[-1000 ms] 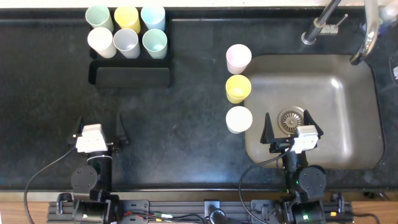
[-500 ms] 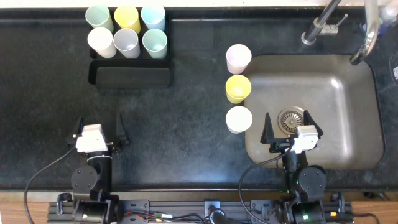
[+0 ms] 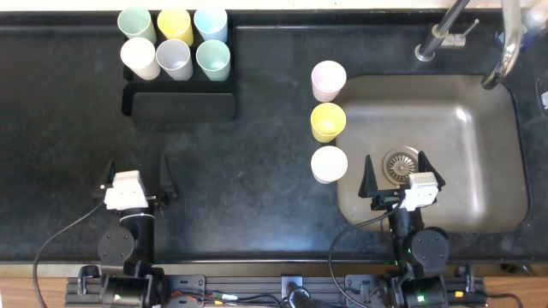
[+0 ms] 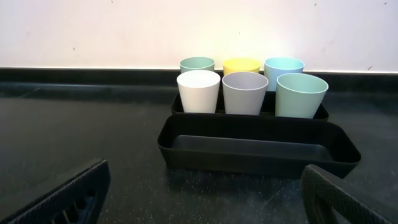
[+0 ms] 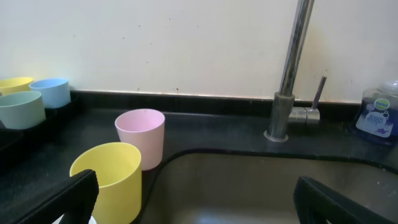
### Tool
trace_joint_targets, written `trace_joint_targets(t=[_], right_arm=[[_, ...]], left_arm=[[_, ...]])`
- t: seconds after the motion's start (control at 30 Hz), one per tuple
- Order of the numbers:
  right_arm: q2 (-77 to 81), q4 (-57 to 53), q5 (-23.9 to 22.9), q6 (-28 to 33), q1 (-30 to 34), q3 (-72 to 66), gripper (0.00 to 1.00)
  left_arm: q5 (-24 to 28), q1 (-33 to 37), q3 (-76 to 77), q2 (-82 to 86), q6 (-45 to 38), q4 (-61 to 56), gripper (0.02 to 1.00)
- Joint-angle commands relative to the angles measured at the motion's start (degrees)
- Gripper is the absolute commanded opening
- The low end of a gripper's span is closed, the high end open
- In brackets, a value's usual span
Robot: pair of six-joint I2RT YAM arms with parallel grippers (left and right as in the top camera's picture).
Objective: Store Cups
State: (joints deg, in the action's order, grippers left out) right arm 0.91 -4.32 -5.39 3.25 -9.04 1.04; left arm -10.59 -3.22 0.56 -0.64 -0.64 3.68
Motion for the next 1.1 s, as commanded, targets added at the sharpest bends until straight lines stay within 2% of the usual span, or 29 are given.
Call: trace_joint_targets(t=[0.03,0.43,0.57,0.7,0.8,0.87,1.0,1.1], right_arm=[[-0.33,0.24,-0.2,0.17,0.07,-0.74,0.996],[-0.33,0.24,-0.2,0.17,0.07,-0.74,0.996],[-0.33,0.24,-0.2,0.17,0.07,-0.74,0.998],[-0.33,0.24,-0.2,0.17,0.07,-0.74,0.998],[-0.31,0.24,-0.2,0.17,0.07,-0.74,0.996],[-0.33,0.24,-0.2,0.17,0.07,-0.74,0.998],[-0.33,0.24,-0.2,0.17,0.07,-0.74,0.998],[-0.33,0.24,-0.2,0.17,0.07,-0.74,0.998]], left_arm=[[-1.05,0.59,-0.11,0.48,-1.31,0.04,1.0],[-1.05,0.59,0.11,0.48,-1.27,-0.66,1.0],[0.92,0.59,5.81,-1.6,-1.25,-0.28,0.998],[5.57,0.24,19.02,-11.3,-0.5,2.16,1.0],[11.45,-0.81,33.24,-22.27,1.16,8.72,0.998],[13.64,-1.86,43.25,-29.81,1.2,14.97,1.0],[15.04,-5.4,64.67,-45.4,2.93,30.21,1.0],[14.8,-8.35,78.25,-55.54,7.72,40.24,1.0]])
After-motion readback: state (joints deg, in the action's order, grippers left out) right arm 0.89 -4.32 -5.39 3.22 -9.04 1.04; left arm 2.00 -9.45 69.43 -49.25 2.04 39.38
